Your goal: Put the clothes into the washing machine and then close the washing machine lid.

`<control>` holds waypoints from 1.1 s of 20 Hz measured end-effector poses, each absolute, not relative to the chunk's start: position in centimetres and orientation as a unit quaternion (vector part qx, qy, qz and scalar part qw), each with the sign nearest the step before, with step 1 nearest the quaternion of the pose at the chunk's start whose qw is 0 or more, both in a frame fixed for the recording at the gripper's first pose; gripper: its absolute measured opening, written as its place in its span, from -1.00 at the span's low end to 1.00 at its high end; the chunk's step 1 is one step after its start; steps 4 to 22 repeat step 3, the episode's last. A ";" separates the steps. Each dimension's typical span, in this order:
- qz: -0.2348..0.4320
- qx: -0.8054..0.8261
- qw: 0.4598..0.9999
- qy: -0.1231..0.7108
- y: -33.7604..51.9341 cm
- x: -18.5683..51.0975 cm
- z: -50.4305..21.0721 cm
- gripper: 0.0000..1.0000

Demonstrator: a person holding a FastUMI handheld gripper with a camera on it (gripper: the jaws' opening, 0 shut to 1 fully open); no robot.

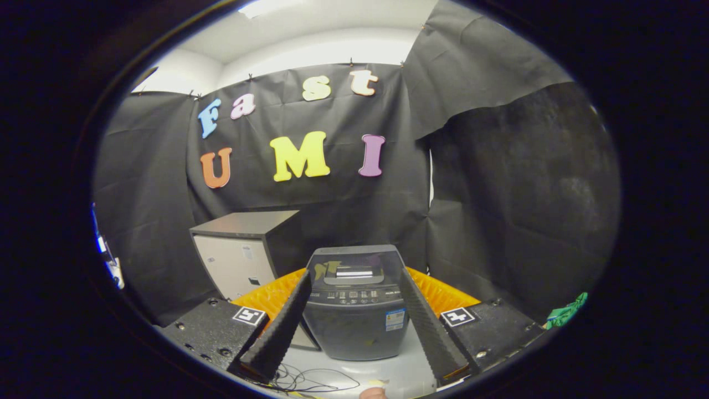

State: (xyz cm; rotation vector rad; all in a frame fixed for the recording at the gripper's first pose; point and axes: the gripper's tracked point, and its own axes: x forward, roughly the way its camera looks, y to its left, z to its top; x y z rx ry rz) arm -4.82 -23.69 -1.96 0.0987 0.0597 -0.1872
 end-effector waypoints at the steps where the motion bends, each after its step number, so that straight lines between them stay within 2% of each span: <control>1: -0.093 0.050 0.994 0.031 -23.7 -4.8 -2.0 1.00; 22: -0.093 0.051 0.994 0.031 -23.7 -4.8 -2.1 1.00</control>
